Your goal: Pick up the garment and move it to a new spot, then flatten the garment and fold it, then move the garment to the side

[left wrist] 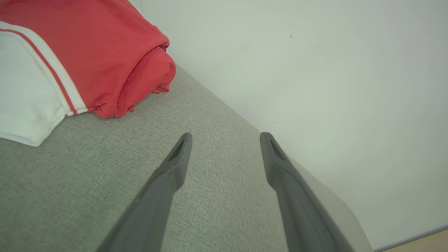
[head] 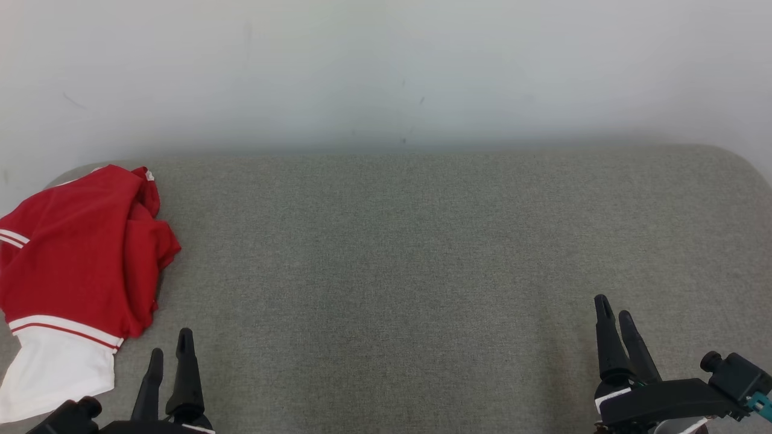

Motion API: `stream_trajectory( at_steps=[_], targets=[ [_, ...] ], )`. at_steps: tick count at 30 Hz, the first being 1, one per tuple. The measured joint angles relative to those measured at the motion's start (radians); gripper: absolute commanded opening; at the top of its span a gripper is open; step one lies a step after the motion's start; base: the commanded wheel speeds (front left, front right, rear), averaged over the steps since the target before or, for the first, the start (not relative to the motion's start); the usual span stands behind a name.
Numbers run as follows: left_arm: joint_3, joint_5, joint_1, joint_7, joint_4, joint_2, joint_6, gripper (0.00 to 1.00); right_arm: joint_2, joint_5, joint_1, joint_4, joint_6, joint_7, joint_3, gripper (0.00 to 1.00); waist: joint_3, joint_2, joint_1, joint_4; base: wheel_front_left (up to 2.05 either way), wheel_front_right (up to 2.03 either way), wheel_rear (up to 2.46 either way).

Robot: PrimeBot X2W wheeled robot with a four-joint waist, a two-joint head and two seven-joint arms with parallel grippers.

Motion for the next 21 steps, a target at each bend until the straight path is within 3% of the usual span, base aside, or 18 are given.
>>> stream_trajectory(
  at_steps=[21],
  targets=[
    [-0.055, 0.256, 0.027, -0.064, -0.019, 0.043, 0.025, 1.00, 0.000, -0.288, 0.006, 0.034, 0.000, -0.064, 0.035, 1.00, -0.011, 0.0000, 0.0000, 0.003, 0.00, 0.00, 0.00]
  ],
)
